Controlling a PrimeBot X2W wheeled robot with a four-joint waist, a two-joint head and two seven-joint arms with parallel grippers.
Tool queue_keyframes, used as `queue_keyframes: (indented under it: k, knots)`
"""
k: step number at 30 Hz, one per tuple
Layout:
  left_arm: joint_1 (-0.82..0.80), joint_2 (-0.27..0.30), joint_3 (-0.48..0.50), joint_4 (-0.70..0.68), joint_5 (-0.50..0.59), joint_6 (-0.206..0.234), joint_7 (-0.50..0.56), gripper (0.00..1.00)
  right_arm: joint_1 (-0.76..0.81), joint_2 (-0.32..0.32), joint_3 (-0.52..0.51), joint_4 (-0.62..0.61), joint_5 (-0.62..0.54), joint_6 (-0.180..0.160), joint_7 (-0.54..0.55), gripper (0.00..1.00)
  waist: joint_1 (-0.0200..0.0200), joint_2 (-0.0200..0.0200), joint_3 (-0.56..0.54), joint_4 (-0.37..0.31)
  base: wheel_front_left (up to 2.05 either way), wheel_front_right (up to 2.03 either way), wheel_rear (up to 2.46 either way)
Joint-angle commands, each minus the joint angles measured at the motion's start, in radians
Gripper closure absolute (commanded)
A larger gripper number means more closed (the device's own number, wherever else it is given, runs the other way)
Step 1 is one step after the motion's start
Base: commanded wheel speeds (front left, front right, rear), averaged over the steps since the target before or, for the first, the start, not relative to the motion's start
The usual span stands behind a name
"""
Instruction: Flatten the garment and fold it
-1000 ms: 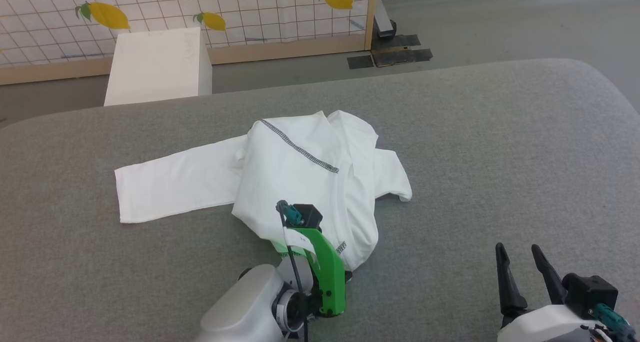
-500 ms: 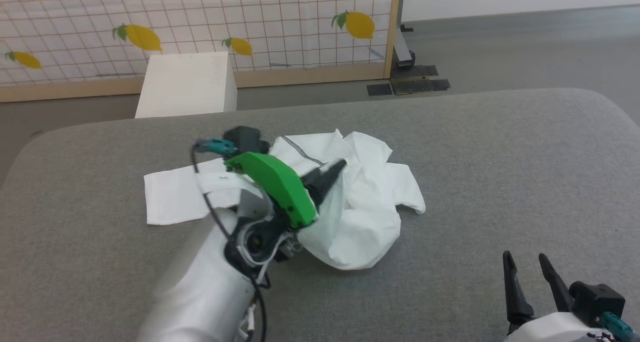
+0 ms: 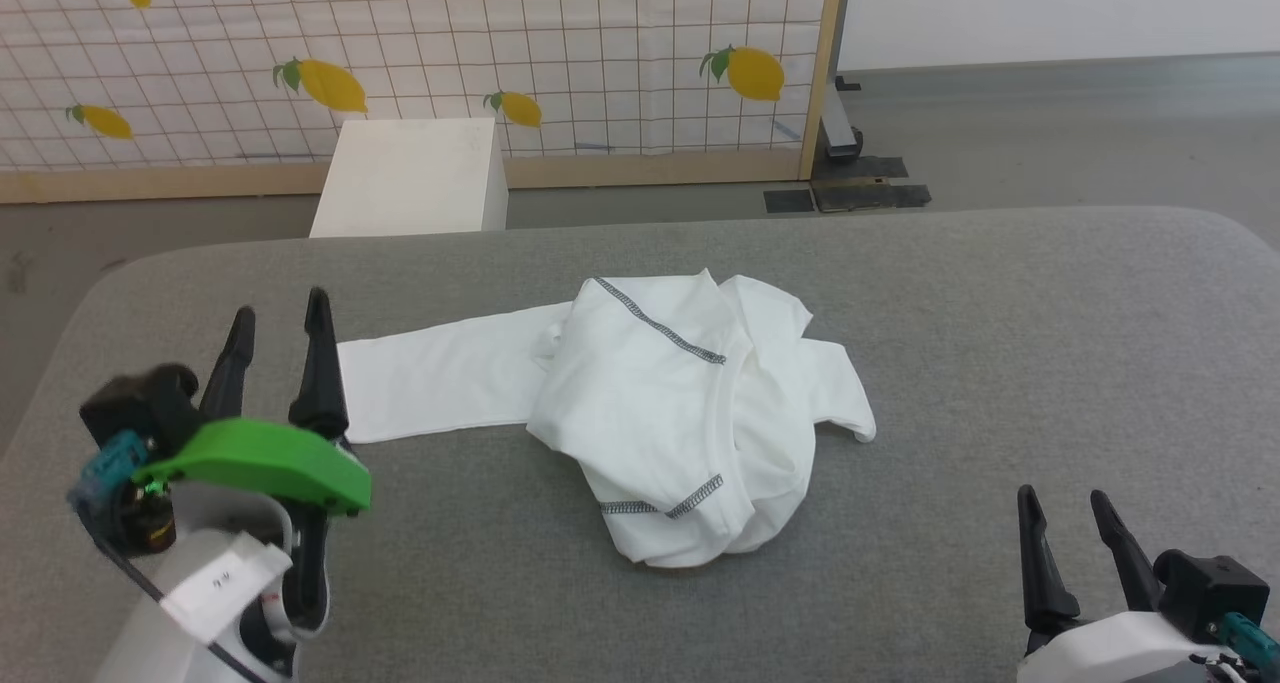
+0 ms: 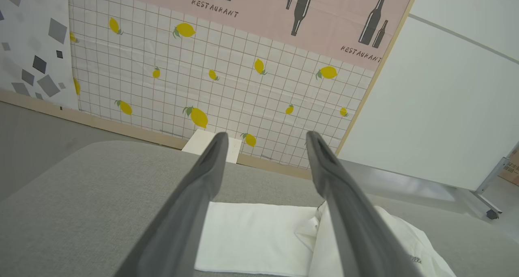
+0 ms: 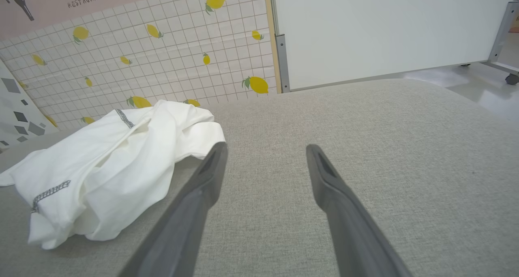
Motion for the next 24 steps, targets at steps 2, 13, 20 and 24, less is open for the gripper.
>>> queue_keyframes:
  k: [2, 13, 20, 24]
  knots:
    - [0.073, 0.006, 0.009, -0.029, 0.049, 0.026, -0.029, 0.0, 0.005, 0.0, -0.003, -0.009, 0.004, -0.002, 0.01, 0.0, 0.0001, 0.0088, 0.014, 0.005, 0.0, 0.0, 0.0]
    - [0.223, -0.068, 0.033, -0.112, 0.119, 0.055, -0.047, 0.0, -0.153, 0.0, 0.052, -0.045, 0.004, -0.002, 0.251, 0.0, 0.0001, 0.0088, 0.079, 0.03, 0.0, 0.0, 0.0]
    - [0.197, -0.11, 0.024, -0.124, 0.151, 0.038, -0.047, 0.0, -0.419, -0.007, 0.2, 0.031, -0.042, -0.002, 0.594, 0.0, 0.0001, 0.0088, 0.14, 0.08, 0.0, 0.0, 0.0]
    - [0.166, -0.143, 0.017, -0.106, 0.167, 0.014, -0.048, 0.0, -0.577, -0.048, 0.319, 0.171, -0.076, -0.002, 0.821, 0.0, 0.0001, 0.0088, 0.188, 0.14, 0.0, 0.0, 0.0]
